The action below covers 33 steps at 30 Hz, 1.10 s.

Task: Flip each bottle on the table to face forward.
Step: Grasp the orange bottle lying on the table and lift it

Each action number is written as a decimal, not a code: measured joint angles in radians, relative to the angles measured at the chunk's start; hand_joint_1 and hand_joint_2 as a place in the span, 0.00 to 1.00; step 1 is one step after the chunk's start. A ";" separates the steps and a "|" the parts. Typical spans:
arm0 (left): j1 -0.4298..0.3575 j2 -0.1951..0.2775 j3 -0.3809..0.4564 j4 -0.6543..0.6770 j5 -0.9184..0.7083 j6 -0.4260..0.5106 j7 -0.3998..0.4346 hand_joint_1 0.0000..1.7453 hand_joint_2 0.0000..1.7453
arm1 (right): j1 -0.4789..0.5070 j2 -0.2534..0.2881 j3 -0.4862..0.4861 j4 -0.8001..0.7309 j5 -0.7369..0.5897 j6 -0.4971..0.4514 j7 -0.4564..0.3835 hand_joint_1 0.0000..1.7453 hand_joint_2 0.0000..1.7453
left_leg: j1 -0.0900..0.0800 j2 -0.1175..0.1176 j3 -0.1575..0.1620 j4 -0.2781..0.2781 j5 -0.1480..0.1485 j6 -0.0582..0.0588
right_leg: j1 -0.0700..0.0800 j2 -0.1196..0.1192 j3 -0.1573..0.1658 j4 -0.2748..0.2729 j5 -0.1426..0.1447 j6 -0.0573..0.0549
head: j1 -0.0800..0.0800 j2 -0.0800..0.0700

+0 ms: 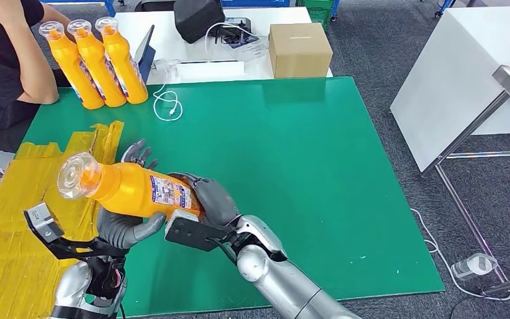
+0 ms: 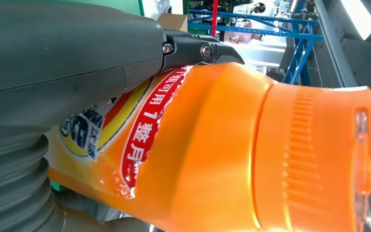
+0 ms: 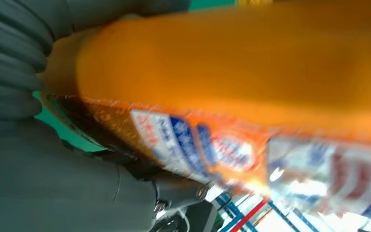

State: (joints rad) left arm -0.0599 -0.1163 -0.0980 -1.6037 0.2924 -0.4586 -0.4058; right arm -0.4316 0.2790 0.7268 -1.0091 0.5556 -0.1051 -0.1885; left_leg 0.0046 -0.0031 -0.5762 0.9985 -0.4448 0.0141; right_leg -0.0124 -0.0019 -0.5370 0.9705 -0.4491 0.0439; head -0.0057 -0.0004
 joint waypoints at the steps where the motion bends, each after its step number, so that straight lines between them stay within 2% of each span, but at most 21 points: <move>1: 0.000 0.000 0.000 0.000 0.001 0.001 0.001 0.01 1.00 | 0.000 0.005 0.008 0.007 0.009 0.003 0.001 1.00 1.00 | 0.000 0.000 0.000 0.000 0.000 0.000 | 0.000 0.000 0.000 0.000 0.000 0.000 | 0.000 0.000; 4: 0.003 0.001 0.002 0.000 -0.003 0.007 0.001 0.06 1.00 | -0.002 0.023 0.032 0.029 0.033 0.007 0.007 1.00 1.00 | 0.000 0.000 0.000 0.000 0.000 0.000 | 0.000 0.000 0.000 0.000 0.000 0.000 | 0.000 0.000; 9: 0.012 0.003 0.004 0.000 -0.012 0.009 0.001 0.06 1.00 | -0.009 0.034 0.054 0.050 0.043 0.008 0.010 1.00 1.00 | 0.000 0.000 0.000 0.000 0.000 0.000 | 0.000 0.000 0.000 0.000 0.000 0.000 | 0.000 0.000; 13: 0.015 0.004 0.006 0.000 -0.013 0.009 0.001 1.00 1.00 | -0.013 0.037 0.060 0.057 0.043 0.008 0.012 1.00 1.00 | 0.000 0.000 0.000 0.000 0.000 0.000 | 0.000 0.000 0.000 0.000 0.000 0.000 | 0.000 0.000; 33: 0.029 0.011 0.010 -0.001 -0.085 0.028 -0.035 1.00 1.00 | -0.028 0.041 0.102 0.089 0.023 -0.002 0.030 1.00 1.00 | 0.000 0.000 0.000 0.000 0.000 0.000 | 0.000 0.000 -0.001 0.000 0.000 0.000 | 0.000 0.000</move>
State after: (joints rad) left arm -0.0305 -0.1053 -0.0877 -1.6049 0.2073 -0.4311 -0.4409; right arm -0.4598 0.3197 0.8286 -0.9205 0.5791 -0.1072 -0.1584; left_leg 0.0046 -0.0030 -0.5765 0.9985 -0.4448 0.0141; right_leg -0.0126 -0.0019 -0.5378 0.9704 -0.4492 0.0439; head -0.0057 -0.0004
